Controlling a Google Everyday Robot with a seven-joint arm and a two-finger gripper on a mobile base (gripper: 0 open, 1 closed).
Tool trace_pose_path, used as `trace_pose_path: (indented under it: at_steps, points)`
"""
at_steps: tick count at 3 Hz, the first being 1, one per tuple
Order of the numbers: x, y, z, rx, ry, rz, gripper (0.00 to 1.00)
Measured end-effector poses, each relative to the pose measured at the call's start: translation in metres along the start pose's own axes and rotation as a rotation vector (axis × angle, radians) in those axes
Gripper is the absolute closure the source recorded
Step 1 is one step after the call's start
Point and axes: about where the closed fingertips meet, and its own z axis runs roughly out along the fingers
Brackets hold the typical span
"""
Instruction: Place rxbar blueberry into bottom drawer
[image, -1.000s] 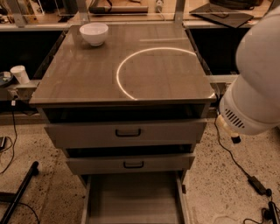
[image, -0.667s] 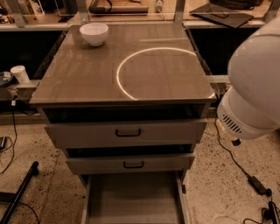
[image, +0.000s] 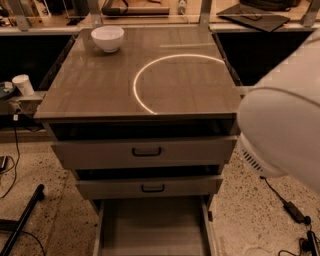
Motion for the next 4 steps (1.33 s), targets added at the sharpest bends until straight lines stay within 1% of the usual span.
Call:
trace_pose_path:
  at_steps: [1,2,4]
  points:
    - [0.009,0.019,0.004,-0.03,0.007,0.007,1.0]
    - [0.024,0.041,0.016,-0.06,0.013,0.011,1.0]
    - [0.052,0.076,0.039,-0.121,0.036,-0.007,1.0]
